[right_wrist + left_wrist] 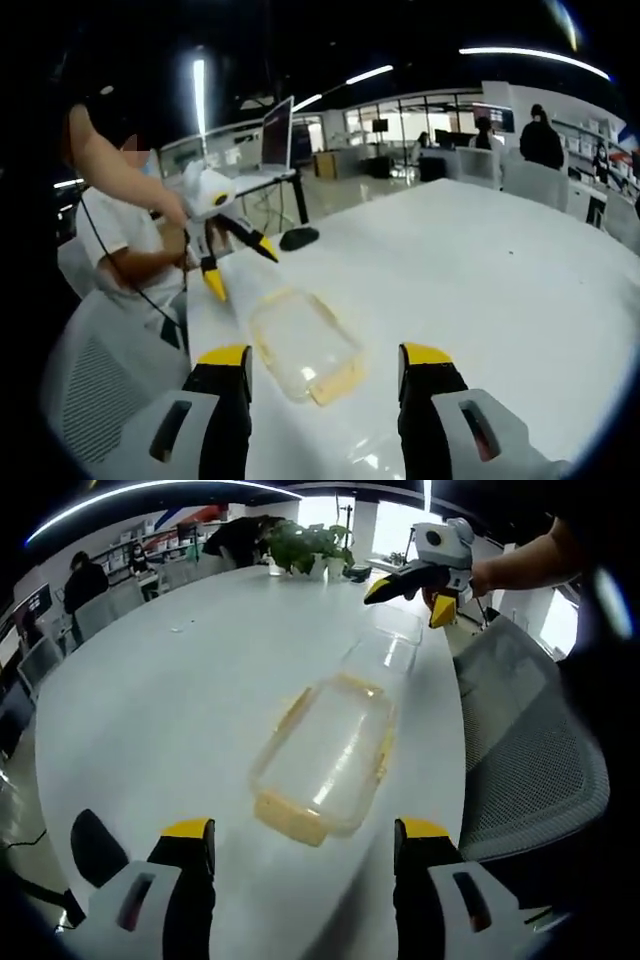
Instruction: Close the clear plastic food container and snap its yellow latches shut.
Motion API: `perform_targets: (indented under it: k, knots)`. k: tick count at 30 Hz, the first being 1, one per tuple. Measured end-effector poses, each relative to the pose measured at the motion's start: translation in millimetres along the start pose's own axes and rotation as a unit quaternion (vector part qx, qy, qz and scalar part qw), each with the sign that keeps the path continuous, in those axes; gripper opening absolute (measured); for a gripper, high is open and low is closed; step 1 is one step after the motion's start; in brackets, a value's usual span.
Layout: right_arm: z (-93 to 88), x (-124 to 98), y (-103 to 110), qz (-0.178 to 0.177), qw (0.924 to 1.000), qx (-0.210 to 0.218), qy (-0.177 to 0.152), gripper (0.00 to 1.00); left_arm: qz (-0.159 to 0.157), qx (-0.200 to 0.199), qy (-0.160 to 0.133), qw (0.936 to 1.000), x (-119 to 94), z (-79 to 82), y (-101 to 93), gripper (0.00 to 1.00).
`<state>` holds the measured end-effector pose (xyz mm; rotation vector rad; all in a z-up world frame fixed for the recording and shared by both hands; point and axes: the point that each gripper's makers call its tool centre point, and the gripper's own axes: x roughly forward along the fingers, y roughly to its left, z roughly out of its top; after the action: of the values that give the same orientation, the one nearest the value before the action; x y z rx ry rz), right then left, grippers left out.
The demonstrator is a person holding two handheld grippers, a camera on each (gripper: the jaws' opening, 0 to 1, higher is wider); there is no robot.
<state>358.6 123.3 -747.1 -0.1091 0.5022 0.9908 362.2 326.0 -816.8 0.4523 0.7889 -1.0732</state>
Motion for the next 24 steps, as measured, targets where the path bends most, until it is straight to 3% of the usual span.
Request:
perform_targets:
  k: [15,18,24]
  knots:
    - [-0.3,7,-2,0.005,0.9998,-0.012,0.015,0.57,-0.013,0.025,0.011,0.9995,7,-0.7,1.0,0.74]
    - [-3.4,9,-3,0.004,0.9995,-0.017,0.027,0.53,-0.016,0.022,0.015,0.9995,9,-2.6,2.0,0.74]
    - [-8.8,12,-3,0.014,0.9988,-0.023,0.04,0.54,-0.019,0.028,0.017,0.9993,10,-2.9,4.3,0.74]
